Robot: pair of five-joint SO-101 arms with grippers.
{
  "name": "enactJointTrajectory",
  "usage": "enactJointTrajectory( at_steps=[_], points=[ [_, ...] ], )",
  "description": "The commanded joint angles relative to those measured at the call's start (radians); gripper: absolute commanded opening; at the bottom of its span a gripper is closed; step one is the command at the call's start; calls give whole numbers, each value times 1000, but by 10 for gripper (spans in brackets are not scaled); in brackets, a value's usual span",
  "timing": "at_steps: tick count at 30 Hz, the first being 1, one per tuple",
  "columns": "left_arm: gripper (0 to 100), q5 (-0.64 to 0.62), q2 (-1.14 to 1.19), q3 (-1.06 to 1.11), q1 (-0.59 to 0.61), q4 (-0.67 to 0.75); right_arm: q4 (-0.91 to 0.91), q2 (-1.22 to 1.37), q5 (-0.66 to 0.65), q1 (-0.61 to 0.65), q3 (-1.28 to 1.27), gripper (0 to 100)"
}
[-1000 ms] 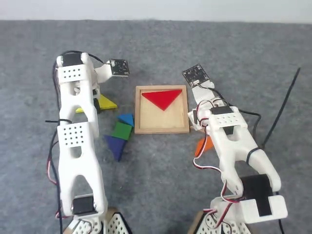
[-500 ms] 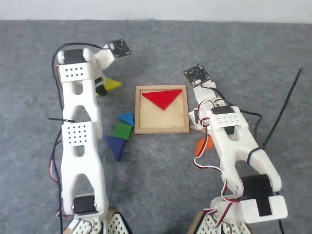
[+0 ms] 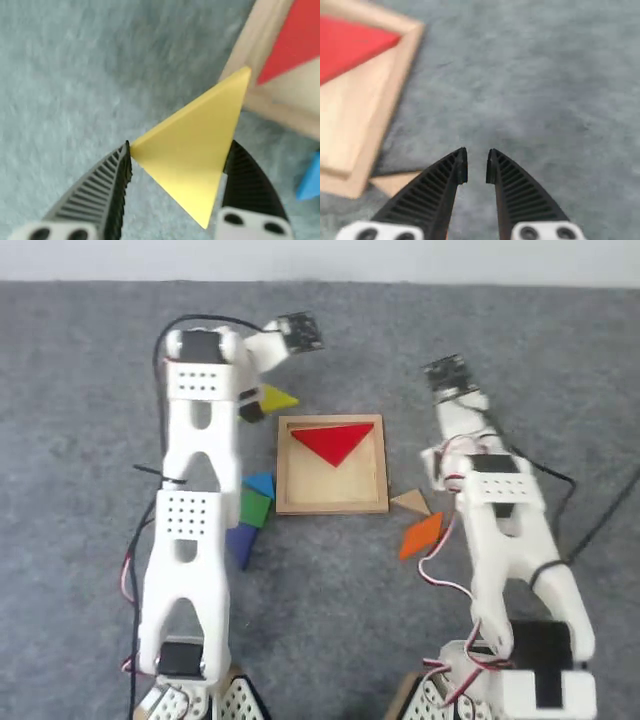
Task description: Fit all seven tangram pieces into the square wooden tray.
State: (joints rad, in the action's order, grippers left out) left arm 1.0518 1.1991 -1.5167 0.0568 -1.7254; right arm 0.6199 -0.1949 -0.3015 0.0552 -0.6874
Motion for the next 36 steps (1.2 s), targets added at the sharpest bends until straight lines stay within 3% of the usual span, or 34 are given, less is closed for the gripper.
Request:
enactJointTrajectory(
  at_steps=[1, 6, 14, 19, 24, 29, 36],
  points=[
    [203, 17, -144, 85, -89, -34, 2, -70, 32, -18, 43, 90],
    [202, 41, -316, 361, -160, -34, 1, -67, 38, -19, 43, 90],
    [202, 206, -795, 1052, -218, -11, 1, -67, 40, -19, 43, 90],
    [202, 273, -1063, 1429, -219, 201, 1, -67, 40, -19, 43, 90],
    [205, 531, -1247, 1767, -250, 425, 1, -67, 40, -21, 43, 90],
    [207, 549, -1272, 1900, -318, 701, 1, -67, 40, -22, 43, 90],
    [207, 577, -1094, 1781, -345, 747, -8, -67, 40, -22, 43, 90]
  ],
)
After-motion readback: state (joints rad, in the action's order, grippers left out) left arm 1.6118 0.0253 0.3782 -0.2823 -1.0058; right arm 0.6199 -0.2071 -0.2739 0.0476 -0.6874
